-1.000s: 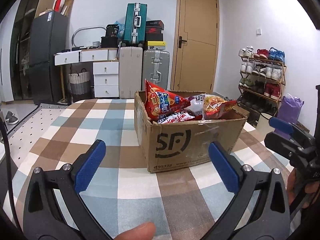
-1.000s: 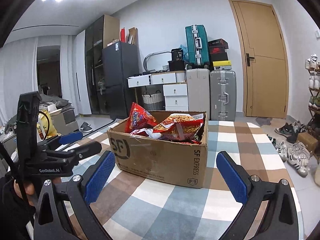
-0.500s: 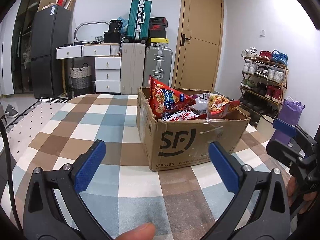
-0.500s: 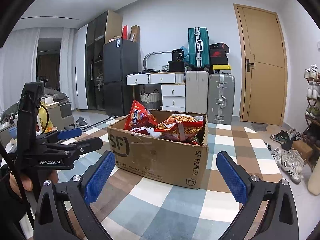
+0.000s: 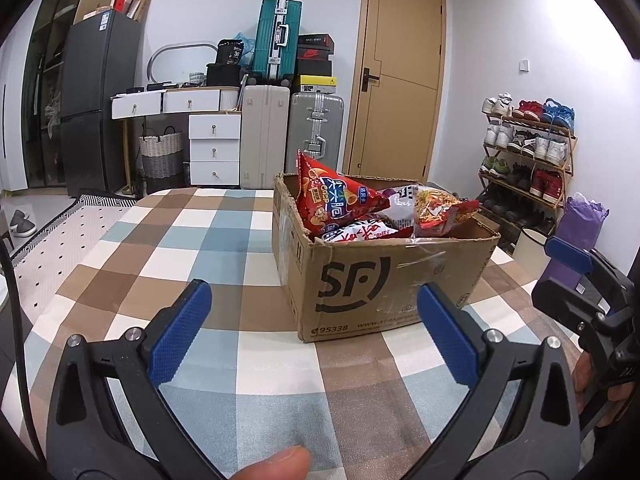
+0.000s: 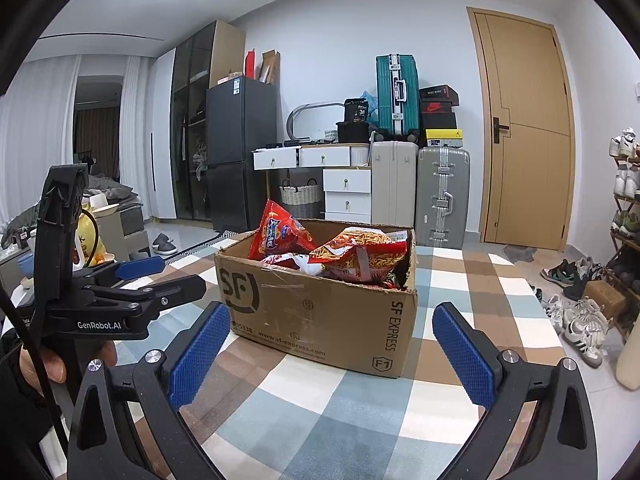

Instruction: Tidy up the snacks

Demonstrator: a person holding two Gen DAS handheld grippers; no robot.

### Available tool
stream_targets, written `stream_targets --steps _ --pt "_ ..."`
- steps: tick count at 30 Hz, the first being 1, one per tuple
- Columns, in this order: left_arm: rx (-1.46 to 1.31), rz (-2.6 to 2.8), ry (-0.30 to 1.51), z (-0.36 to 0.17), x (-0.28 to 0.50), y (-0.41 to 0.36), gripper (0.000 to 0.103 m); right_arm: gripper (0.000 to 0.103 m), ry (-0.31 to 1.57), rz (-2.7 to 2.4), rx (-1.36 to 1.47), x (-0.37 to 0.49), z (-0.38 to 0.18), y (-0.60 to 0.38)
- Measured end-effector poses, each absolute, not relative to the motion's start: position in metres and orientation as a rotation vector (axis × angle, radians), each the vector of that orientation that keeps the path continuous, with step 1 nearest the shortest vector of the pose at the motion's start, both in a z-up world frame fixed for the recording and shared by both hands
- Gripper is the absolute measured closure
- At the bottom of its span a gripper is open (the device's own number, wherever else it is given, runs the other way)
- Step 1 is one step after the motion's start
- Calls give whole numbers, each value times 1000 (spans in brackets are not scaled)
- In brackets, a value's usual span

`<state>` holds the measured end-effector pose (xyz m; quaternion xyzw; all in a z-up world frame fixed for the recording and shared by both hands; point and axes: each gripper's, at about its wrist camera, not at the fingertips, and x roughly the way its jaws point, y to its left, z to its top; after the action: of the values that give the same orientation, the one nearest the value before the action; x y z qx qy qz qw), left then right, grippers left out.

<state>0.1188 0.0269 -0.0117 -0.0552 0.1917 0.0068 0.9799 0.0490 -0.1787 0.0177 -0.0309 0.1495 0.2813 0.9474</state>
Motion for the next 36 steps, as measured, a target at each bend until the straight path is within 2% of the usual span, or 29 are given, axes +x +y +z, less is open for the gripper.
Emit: stream_targets --steps 36 --pt "-106 11 384 -11 117 25 1 0 304 573 -62 49 18 -179"
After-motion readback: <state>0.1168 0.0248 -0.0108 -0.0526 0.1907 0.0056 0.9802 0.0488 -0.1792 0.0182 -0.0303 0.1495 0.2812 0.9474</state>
